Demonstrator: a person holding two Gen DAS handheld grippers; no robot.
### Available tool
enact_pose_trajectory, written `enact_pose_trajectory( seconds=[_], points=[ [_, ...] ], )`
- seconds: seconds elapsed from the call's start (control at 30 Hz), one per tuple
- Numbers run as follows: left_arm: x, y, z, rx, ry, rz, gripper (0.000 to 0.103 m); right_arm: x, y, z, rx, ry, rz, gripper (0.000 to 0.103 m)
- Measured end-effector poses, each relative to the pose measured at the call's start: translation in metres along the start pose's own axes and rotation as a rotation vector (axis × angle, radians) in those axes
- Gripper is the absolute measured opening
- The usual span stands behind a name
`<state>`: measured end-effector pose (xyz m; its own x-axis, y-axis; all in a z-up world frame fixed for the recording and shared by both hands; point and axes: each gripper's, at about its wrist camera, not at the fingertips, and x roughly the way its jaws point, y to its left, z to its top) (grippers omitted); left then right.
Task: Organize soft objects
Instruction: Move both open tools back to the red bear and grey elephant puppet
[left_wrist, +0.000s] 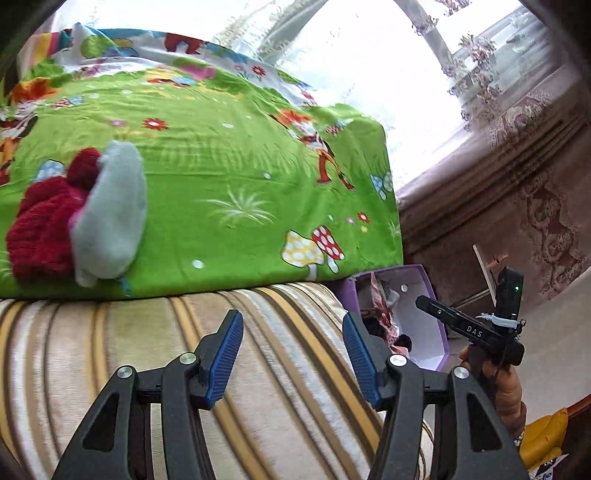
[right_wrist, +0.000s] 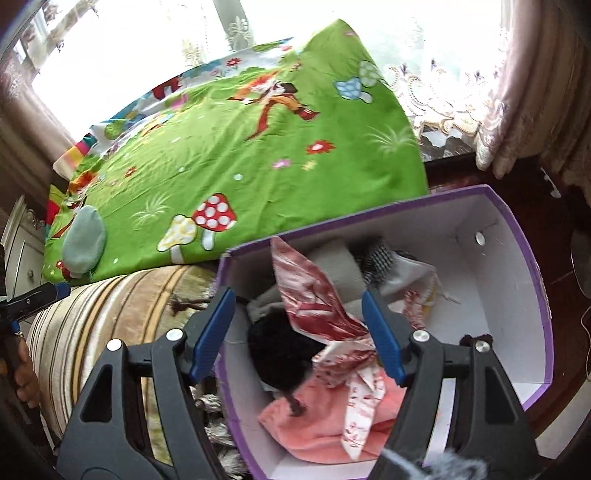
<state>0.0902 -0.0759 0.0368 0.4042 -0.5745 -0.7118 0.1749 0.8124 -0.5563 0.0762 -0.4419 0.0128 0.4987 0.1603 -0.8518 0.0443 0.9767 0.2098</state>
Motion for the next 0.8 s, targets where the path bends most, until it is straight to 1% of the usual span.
enact_pose_trajectory(
  seconds=[0.1,0.17,0.27,0.37,0.5,0.6,0.67,0.73,0.8],
  points=[
    [-0.026,0.032,0.005,-0.041,-0.067,0.066,0.057,0.003,0.032,0.009,-0.040,-0.008,0.036,0.077],
    [-0.038,0.055,0.008,-0.081,-0.097,0.114,0.057,0.007,0.057,0.014,-0.078,-0.002,0.067,0.077],
    [-0.051,0.087,0.014,-0.110,-0.109,0.222,0.057,0.013,0.103,0.023,-0.171,0.000,0.104,0.078],
    [-0.056,0.117,0.019,-0.159,-0.104,0.270,0.057,0.022,0.150,0.031,-0.252,0.007,0.144,0.078],
    [-0.059,0.151,0.025,-0.207,-0.094,0.317,0.057,0.036,0.219,0.040,-0.357,0.010,0.190,0.079],
    [-0.060,0.167,0.031,-0.236,-0.085,0.304,0.057,0.053,0.271,0.044,-0.428,0.026,0.217,0.079],
    [-0.063,0.174,0.035,-0.243,-0.086,0.306,0.057,0.066,0.295,0.048,-0.453,0.044,0.228,0.079],
    [-0.067,0.183,0.040,-0.251,-0.084,0.289,0.057,0.078,0.318,0.050,-0.456,0.063,0.246,0.079],
    [-0.069,0.192,0.046,-0.263,-0.076,0.297,0.057,0.090,0.337,0.051,-0.479,0.065,0.248,0.079]
  ],
)
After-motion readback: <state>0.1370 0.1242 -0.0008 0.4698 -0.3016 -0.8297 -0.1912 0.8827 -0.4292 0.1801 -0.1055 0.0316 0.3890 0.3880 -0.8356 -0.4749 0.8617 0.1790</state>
